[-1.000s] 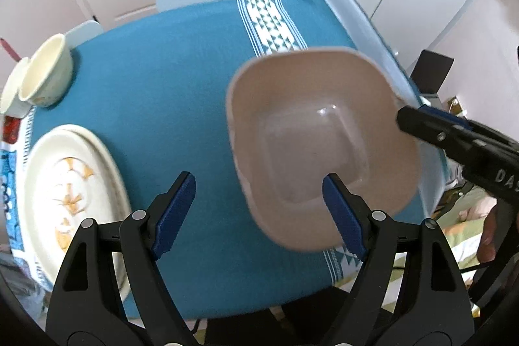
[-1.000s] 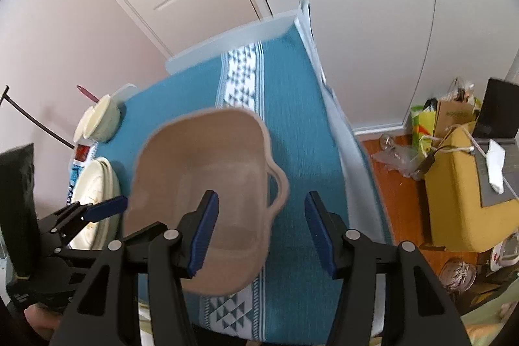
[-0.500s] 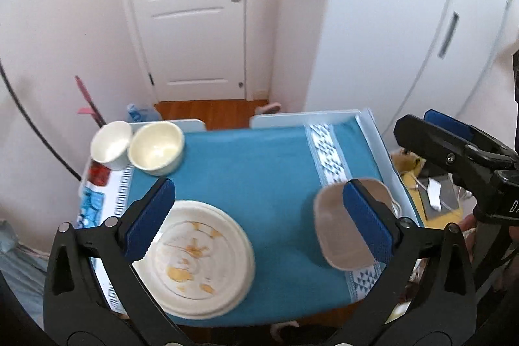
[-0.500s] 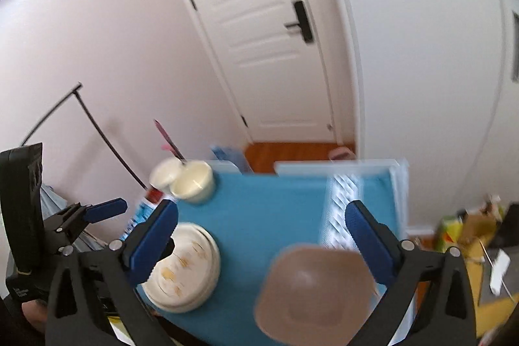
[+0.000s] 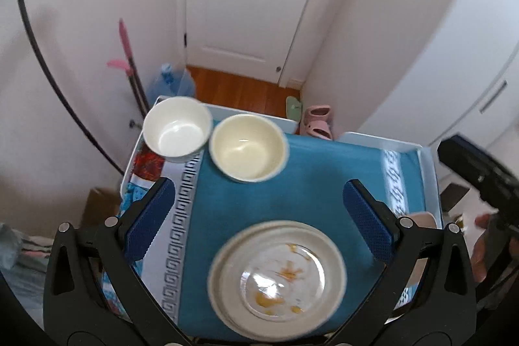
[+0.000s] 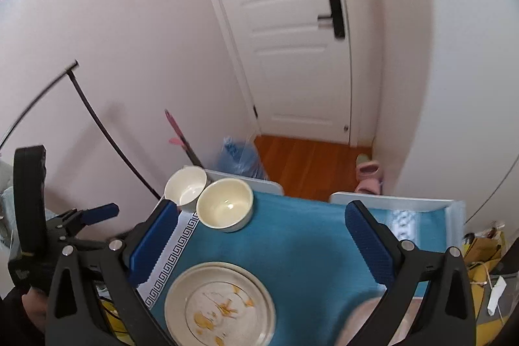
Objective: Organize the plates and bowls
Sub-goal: 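Grasp the cream duck-print bowl rim with both grippers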
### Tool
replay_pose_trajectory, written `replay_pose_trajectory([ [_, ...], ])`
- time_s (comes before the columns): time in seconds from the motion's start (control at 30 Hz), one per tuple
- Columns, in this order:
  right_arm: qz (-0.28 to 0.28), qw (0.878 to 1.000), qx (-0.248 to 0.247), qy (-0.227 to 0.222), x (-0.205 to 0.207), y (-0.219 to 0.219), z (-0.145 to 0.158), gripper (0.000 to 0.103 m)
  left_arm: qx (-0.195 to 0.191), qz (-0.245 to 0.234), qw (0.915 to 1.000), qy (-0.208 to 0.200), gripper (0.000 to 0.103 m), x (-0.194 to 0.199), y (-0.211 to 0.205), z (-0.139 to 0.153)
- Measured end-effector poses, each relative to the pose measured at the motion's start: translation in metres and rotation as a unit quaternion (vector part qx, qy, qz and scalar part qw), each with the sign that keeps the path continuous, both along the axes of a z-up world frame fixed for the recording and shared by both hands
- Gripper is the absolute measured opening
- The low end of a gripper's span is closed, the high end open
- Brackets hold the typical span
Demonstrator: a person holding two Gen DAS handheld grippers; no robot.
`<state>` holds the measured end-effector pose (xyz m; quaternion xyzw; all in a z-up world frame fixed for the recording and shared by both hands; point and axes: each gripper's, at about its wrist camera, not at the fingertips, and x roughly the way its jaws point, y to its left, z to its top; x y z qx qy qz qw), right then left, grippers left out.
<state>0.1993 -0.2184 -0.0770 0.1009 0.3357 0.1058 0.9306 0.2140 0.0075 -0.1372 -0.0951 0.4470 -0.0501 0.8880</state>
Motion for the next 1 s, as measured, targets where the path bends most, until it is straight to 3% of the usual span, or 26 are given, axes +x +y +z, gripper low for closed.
replay_pose_trajectory([
  [0.17, -0.002, 0.998, -0.001, 0.055, 0.055, 0.028, -0.038, 0.103, -0.046, 0.001, 0.9973, 0.057, 0.101, 0.051, 0.044, -0.047],
  [0.27, 0.001, 0.994, 0.007, 0.106, 0.089, 0.040, -0.070, 0.097, -0.059, -0.004, 0.9936, 0.096, 0.092, 0.071, 0.052, -0.078],
  [0.47, 0.012, 0.980, -0.009, 0.196, 0.139, 0.058, -0.120, 0.066, -0.079, -0.019, 0.9830, 0.164, 0.073, 0.111, 0.046, -0.131],
  [0.63, 0.025, 0.971, -0.018, 0.238, 0.161, 0.066, -0.144, 0.051, -0.080, -0.022, 0.9773, 0.195, 0.048, 0.128, 0.039, -0.156],
  [0.7, 0.027, 0.968, -0.016, 0.250, 0.167, 0.067, -0.151, 0.047, -0.079, -0.021, 0.9759, 0.202, 0.042, 0.132, 0.038, -0.158],
  [0.83, 0.034, 0.963, -0.011, 0.266, 0.174, 0.068, -0.162, 0.034, -0.089, -0.018, 0.9742, 0.207, 0.020, 0.138, 0.039, -0.165],
  [0.9, 0.039, 0.962, -0.008, 0.270, 0.177, 0.069, -0.166, 0.027, -0.087, -0.022, 0.9746, 0.205, 0.017, 0.141, 0.039, -0.168],
  [0.93, 0.042, 0.962, -0.007, 0.270, 0.177, 0.070, -0.166, 0.015, -0.082, -0.023, 0.9754, 0.204, 0.017, 0.141, 0.037, -0.167],
  [1.0, 0.042, 0.963, -0.010, 0.267, 0.177, 0.071, -0.165, 0.014, -0.079, -0.022, 0.9755, 0.204, 0.017, 0.144, 0.037, -0.169],
])
